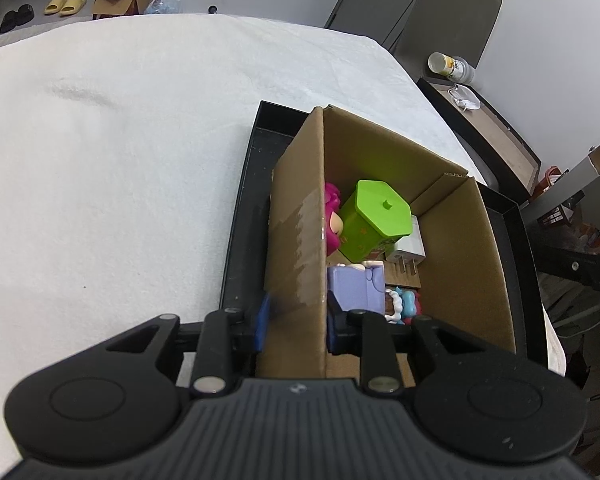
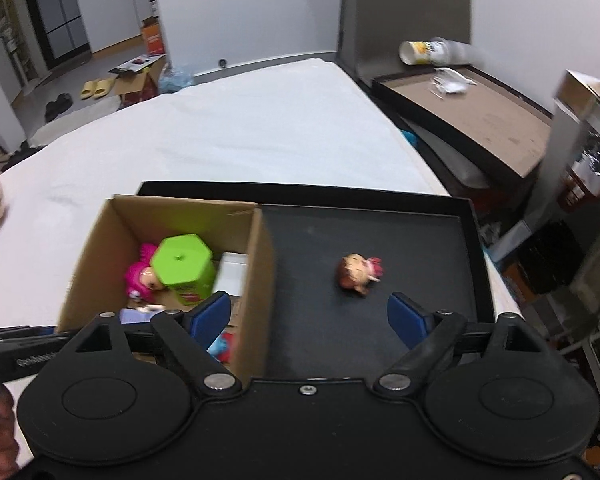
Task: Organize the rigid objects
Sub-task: 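Reach the right gripper to the brown-haired doll figure and grasp it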
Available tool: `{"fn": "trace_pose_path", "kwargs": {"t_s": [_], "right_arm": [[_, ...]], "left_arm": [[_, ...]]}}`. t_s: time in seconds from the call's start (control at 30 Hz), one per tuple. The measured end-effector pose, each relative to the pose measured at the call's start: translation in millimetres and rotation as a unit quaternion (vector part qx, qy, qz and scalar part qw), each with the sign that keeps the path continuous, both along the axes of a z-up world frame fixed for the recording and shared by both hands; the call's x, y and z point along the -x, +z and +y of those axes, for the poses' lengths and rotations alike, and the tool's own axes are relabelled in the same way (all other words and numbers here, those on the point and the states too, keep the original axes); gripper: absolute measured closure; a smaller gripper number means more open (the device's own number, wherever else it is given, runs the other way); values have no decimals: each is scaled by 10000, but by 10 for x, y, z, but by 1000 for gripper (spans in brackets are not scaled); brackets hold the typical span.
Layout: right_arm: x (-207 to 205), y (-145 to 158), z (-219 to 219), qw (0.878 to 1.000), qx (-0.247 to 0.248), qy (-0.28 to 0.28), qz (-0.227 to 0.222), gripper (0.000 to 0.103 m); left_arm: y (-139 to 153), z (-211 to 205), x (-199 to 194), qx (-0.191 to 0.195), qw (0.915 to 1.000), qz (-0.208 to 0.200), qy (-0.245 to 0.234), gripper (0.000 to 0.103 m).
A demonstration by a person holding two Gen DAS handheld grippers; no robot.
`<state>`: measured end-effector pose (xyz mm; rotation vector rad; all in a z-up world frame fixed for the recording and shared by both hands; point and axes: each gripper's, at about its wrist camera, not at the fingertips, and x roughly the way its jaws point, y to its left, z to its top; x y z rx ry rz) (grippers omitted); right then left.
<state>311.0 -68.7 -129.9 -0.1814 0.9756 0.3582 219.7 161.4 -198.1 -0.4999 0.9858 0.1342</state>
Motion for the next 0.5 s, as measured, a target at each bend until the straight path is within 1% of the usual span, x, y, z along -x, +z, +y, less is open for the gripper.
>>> {"fn": "trace_pose_path", "kwargs": {"t_s": [0.3,0.43,0.5], "right_arm": [[-97,-167,-333,9995,81,-312,38,16],[-181,-297,-419,9989,37,-442,167,16],[-222,-363,-446,9986,-84,-459,229,16]], "left_arm": [[5,-8,-10,-37,10000,8,10,78],[7,-10,-12,-59,10000,9,2,78],[7,-9,-15,-55,10000,8,4,78]]}}
